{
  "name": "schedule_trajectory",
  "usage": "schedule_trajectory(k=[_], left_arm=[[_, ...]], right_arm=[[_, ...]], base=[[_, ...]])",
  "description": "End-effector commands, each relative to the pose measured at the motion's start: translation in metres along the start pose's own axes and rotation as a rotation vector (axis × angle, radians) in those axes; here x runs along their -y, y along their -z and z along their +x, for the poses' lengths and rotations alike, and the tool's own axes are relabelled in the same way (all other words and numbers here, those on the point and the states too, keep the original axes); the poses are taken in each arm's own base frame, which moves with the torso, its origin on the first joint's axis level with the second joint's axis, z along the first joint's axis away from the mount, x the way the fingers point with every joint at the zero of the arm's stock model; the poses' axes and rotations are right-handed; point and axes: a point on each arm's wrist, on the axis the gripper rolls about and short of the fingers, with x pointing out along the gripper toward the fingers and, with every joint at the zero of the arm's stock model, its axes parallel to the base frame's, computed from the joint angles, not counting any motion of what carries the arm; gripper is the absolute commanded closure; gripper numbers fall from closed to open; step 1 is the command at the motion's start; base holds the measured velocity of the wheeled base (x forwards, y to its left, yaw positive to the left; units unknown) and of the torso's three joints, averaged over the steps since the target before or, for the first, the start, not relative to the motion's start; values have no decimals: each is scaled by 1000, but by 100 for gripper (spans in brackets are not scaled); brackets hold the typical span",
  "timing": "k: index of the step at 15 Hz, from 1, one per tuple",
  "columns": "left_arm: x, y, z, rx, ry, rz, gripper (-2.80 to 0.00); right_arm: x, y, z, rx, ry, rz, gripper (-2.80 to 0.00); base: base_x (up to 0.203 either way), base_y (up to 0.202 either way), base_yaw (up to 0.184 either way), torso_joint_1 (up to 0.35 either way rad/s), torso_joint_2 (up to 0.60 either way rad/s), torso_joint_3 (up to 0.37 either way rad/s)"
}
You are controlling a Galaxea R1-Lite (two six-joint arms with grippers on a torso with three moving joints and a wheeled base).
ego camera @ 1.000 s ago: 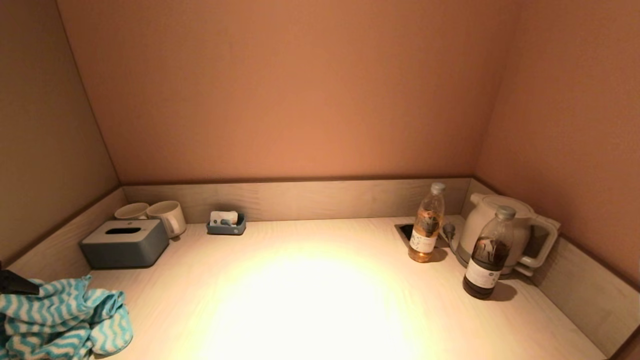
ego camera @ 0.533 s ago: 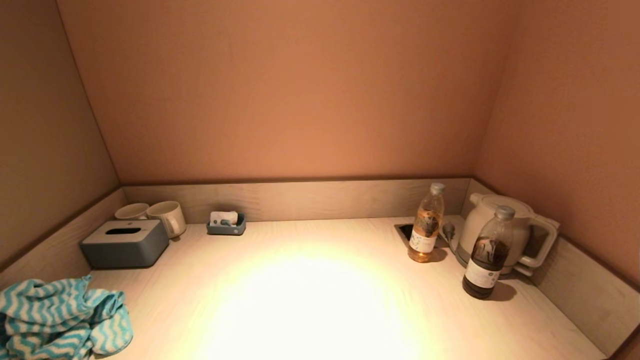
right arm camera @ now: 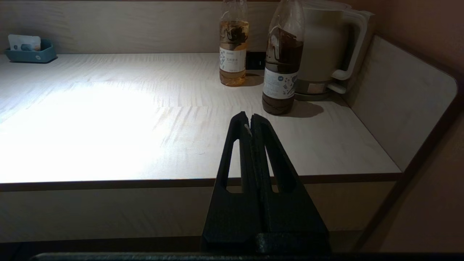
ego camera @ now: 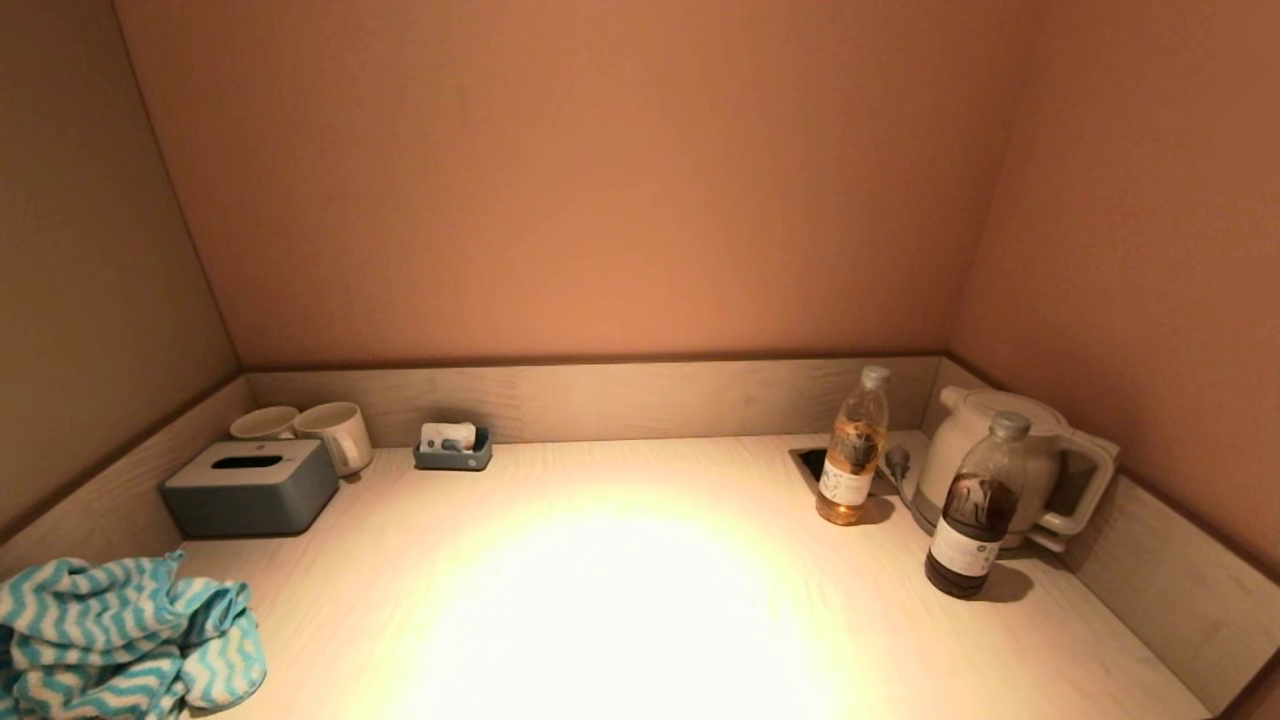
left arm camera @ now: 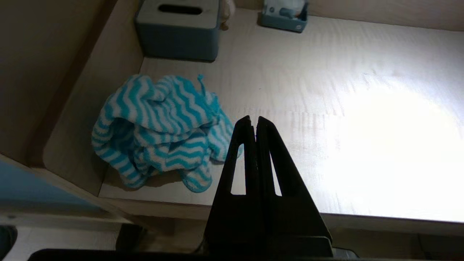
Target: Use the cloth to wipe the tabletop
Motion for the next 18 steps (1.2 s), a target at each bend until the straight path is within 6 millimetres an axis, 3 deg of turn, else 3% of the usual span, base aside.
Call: schedule_trajectory(k=[1,7,10,18], left_arm=[[13,10,-29,111,55,62,0],[33,38,-70,252,214,176,0],[36,34,-78,278,228,202,0],[36,55,-105,388,203,242,0]], right_arm=[[0,0,0,-1,-1,-1,0],[0,0,0,-2,-1,-1,0],[0,0,0,-1,-1,-1,0],[0,0,0,-1,-1,-1,0]], base=[[0,0,0,0,0,0],[0,0,0,0,0,0],[0,0,0,0,0,0],[0,0,0,0,0,0]])
